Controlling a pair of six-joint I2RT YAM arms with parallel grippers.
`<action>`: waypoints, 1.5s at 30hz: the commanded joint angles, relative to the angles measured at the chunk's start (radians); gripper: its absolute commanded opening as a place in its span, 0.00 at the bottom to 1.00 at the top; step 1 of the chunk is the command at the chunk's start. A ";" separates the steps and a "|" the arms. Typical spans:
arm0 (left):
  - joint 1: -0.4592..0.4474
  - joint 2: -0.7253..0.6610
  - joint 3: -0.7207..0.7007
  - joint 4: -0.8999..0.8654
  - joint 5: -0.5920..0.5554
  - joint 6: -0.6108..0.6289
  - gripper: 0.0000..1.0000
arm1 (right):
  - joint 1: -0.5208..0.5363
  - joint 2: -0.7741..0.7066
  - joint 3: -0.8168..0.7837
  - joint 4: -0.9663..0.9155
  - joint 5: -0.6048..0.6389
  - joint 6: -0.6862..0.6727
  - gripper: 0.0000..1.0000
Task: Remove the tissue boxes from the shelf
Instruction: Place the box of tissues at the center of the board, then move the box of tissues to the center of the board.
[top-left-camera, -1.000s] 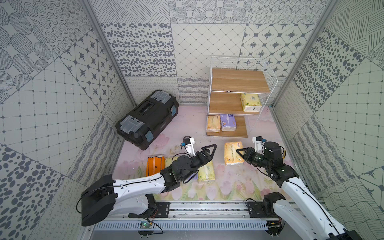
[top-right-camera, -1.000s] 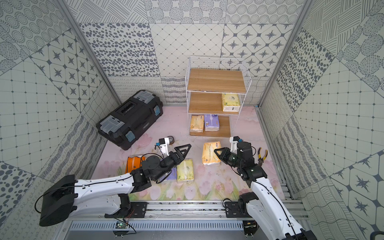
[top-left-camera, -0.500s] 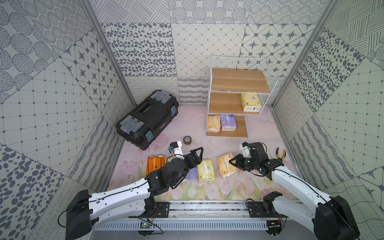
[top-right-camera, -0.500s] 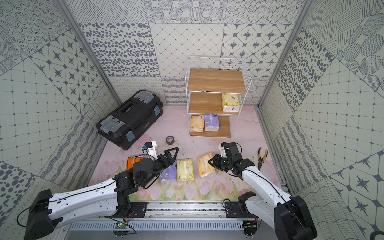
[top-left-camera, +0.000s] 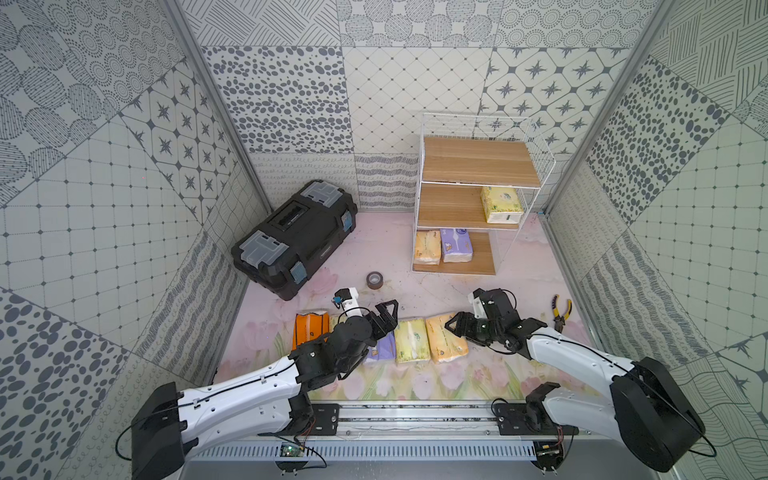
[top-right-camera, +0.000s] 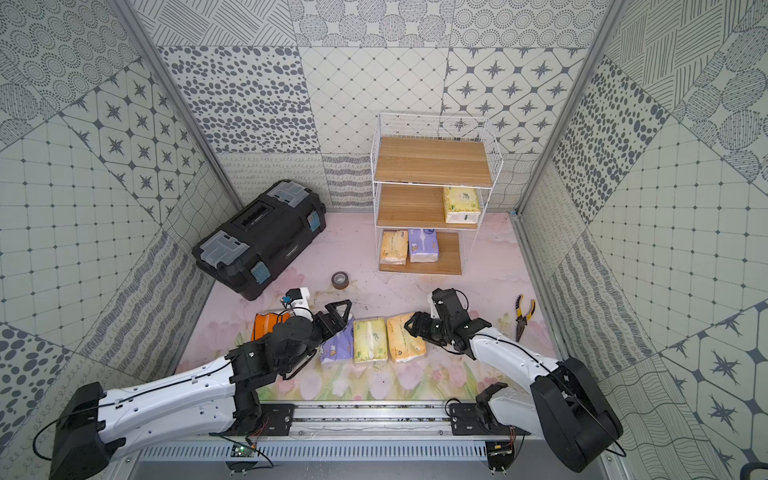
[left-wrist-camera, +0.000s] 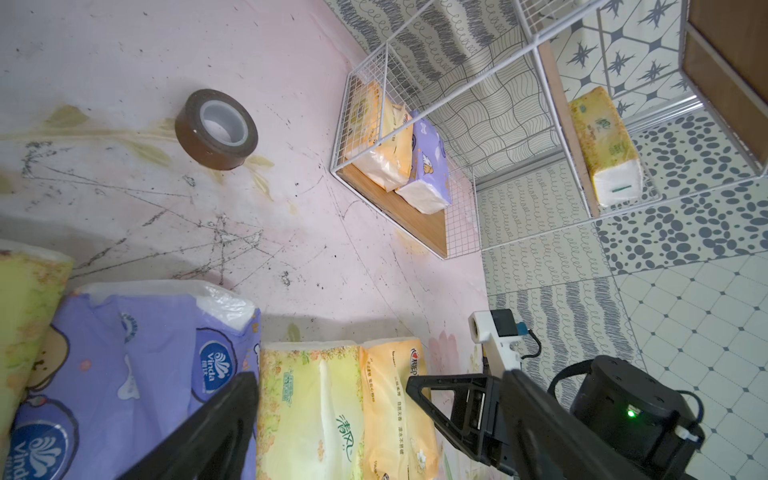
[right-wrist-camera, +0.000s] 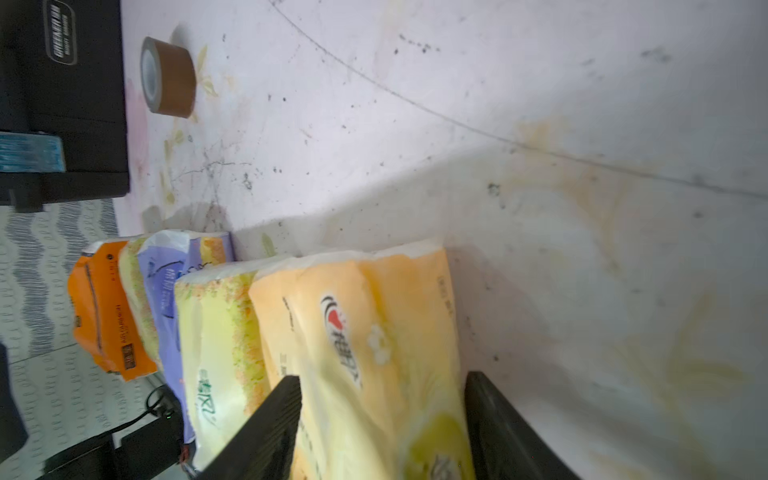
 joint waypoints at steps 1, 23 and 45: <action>0.009 0.012 0.002 -0.018 0.021 -0.015 0.95 | -0.003 -0.089 0.008 -0.123 0.192 -0.005 0.70; 0.025 0.119 0.019 0.045 0.106 -0.042 0.95 | 0.172 0.134 0.025 0.162 -0.069 -0.025 0.39; 0.036 0.271 0.164 0.308 0.231 0.118 0.92 | 0.192 -0.479 0.041 -0.110 0.609 0.101 0.59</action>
